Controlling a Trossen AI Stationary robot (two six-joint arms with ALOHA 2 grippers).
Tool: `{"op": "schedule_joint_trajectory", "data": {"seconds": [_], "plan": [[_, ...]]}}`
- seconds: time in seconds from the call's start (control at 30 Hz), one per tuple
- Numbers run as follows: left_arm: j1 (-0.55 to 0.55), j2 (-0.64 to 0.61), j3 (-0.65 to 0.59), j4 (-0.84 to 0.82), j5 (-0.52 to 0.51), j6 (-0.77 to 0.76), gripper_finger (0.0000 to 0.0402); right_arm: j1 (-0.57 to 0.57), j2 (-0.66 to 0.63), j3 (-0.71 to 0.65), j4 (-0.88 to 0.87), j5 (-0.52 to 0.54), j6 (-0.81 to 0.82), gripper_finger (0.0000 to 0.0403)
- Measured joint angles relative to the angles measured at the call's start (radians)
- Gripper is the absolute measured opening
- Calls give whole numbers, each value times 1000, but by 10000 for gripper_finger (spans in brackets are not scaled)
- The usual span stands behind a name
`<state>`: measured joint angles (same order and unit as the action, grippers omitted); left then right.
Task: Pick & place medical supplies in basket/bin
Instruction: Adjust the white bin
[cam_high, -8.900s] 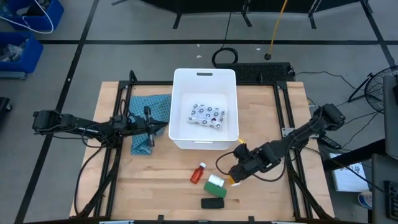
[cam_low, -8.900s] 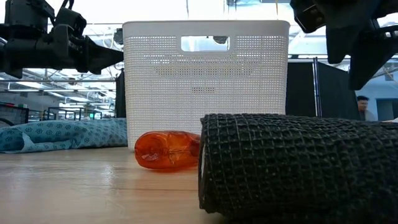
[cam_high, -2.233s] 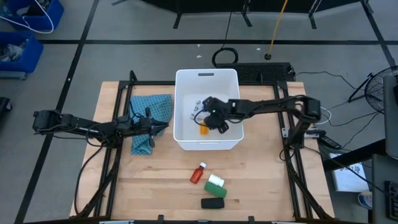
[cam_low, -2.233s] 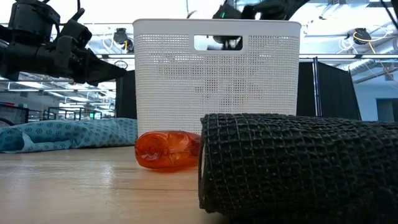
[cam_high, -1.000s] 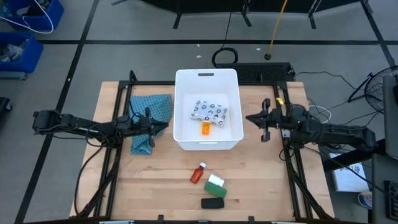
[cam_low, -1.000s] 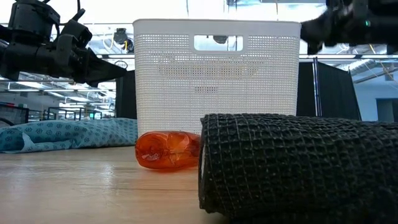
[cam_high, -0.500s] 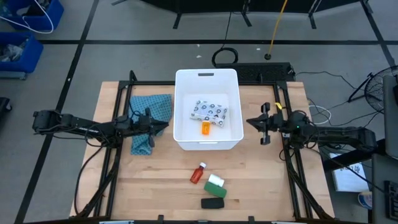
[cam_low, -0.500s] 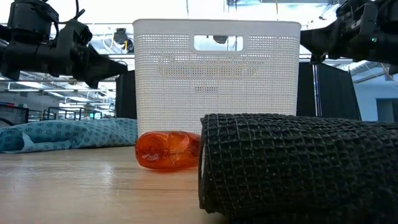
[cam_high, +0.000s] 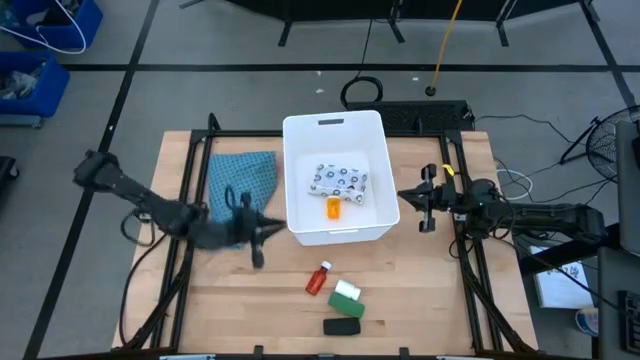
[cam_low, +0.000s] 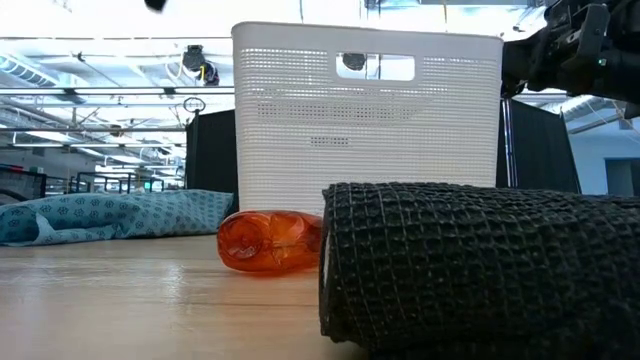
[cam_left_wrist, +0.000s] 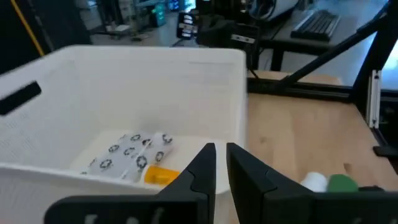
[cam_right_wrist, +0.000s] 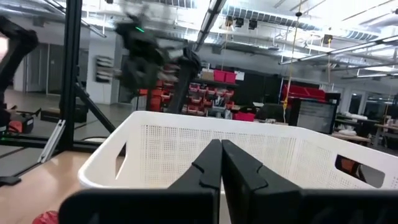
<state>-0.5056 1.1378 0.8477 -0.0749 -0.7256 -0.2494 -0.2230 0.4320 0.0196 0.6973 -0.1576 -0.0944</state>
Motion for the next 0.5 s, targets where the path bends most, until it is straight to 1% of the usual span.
{"op": "schedule_joint_trajectory", "data": {"seconds": [0.1, 0.13, 0.2, 0.27, 0.37, 0.4, 0.5], "plan": [[-101, 161, 225, -191, -160, -74, 42, 0, 0, 0, 1, 0, 0, 0], [-123, 208, 291, -257, -192, -116, 42, 0, 0, 0, 2, 0, -2, 0], [-159, 296, 411, -366, -200, -191, 42, 0, 0, 0, 1, 1, -4, 0], [-174, 381, 502, -427, -172, -233, 42, 0, 0, 0, -7, 4, -4, 0], [-176, 485, 562, -473, -160, -239, 42, 0, 0, 0, -22, 5, -1, 0], [-170, 507, 565, -478, -157, -238, 42, 0, 0, 0, -22, 8, 1, 0], [-133, 566, 558, -471, -100, -233, 42, -1, 0, 6, -25, 30, 6, 0]]}}
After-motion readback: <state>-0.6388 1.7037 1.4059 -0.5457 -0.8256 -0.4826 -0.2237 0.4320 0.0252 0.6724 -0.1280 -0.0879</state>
